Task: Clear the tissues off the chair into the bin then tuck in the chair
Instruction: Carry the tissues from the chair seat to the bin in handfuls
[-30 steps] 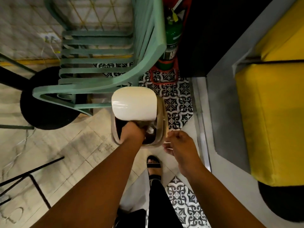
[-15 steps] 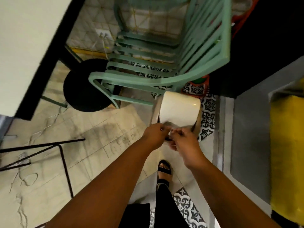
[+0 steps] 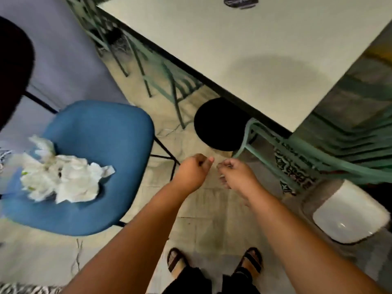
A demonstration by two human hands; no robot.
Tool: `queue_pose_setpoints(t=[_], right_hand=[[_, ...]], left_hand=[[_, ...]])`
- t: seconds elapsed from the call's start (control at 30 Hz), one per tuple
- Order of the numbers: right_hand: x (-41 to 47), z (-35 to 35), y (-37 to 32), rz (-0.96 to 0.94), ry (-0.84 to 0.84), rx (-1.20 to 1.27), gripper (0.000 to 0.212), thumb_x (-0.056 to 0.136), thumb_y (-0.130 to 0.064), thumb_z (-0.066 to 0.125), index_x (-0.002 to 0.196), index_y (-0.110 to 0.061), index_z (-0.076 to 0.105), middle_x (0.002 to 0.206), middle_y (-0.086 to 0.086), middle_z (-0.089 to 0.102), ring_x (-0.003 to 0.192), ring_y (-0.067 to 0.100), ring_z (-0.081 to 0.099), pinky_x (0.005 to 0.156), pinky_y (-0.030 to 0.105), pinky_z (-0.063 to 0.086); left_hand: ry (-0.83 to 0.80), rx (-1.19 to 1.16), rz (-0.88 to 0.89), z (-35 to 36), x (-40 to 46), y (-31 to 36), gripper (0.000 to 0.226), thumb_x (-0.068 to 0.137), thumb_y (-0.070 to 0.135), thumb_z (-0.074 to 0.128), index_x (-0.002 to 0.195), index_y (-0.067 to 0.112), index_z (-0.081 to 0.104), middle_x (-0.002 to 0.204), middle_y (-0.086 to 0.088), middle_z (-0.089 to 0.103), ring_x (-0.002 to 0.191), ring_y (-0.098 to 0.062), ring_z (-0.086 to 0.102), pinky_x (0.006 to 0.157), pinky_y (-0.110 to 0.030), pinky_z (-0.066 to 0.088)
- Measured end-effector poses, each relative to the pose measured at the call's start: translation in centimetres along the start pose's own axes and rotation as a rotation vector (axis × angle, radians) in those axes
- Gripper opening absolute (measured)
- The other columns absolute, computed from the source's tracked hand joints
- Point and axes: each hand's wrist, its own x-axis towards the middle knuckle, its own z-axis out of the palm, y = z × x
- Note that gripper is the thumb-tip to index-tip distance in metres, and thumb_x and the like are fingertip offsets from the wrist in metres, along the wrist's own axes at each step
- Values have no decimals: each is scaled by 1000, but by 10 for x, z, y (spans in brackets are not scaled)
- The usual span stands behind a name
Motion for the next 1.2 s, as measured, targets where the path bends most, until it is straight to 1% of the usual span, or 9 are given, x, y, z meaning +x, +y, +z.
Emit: queue_pose_setpoints(t=[0.17, 0.3, 0.37, 0.53, 0.73, 0.83, 0.93, 1.07, 1.2], right_hand=[[-7, 116, -60, -120, -168, -76, 20, 68, -40, 60, 75, -21, 59, 73, 4, 62, 58, 18, 56, 53, 28, 40], [-32, 198, -95, -221, -317, -150, 8, 90, -19, 60, 82, -20, 57, 79, 3, 60, 58, 13, 57, 49, 22, 42], [-40, 222, -101, -255, -364, -215, 8, 90, -18, 61, 84, -21, 57, 80, 0, 60, 62, 14, 59, 50, 19, 45], [-41, 282, -119, -391, -433, -497, 13, 83, -23, 69, 92, -22, 59, 96, 2, 63, 83, 19, 60, 79, 33, 52], [-24, 332, -127, -400, -404, -904, 58, 79, -45, 68, 125, -15, 50, 128, 12, 47, 111, 31, 55, 94, 36, 44], [-14, 343, -126, -485, -353, -996, 57, 76, -48, 70, 120, -16, 54, 122, 11, 46, 105, 32, 57, 90, 36, 47], [-1, 346, -124, -588, -391, -998, 30, 77, -34, 70, 99, -16, 62, 106, 12, 57, 92, 31, 59, 78, 33, 47], [14, 341, -125, -661, -469, -979, 16, 78, -25, 71, 74, -18, 57, 79, 8, 61, 75, 27, 55, 63, 28, 34], [17, 328, -130, -655, -572, -895, 14, 78, -21, 74, 76, -17, 61, 69, 1, 60, 63, 17, 51, 55, 22, 35]], left_hand=[[245, -49, -20, -127, -33, -64, 30, 97, 38, 50, 90, 12, 63, 77, -5, 61, 79, -22, 59, 65, -26, 35], [429, -168, -72, -214, -71, -120, 27, 95, 37, 54, 95, 13, 65, 77, 2, 61, 71, -17, 59, 64, -24, 40], [499, -219, -106, -241, -86, -148, 24, 94, 40, 54, 95, 18, 65, 80, 4, 63, 81, -20, 64, 72, -28, 47], [658, -327, -207, -292, -122, -206, 16, 93, 41, 55, 82, 33, 63, 84, 10, 66, 87, -17, 66, 84, -43, 55], [687, -279, -310, -305, -129, -226, 19, 94, 37, 55, 96, 21, 64, 84, 8, 63, 85, -17, 63, 77, -32, 51], [681, -256, -339, -301, -128, -227, 20, 94, 37, 55, 99, 21, 66, 90, 8, 64, 83, -13, 60, 74, -26, 47], [674, -270, -369, -295, -123, -230, 20, 94, 35, 56, 99, 19, 67, 91, 7, 65, 81, -10, 60, 71, -20, 47], [645, -234, -415, -284, -115, -238, 23, 89, 41, 60, 100, 22, 65, 102, 0, 62, 85, -13, 61, 82, -34, 53], [678, -176, -552, -265, -110, -235, 40, 82, 49, 66, 111, 23, 58, 115, -1, 52, 100, -19, 57, 90, -38, 50]])
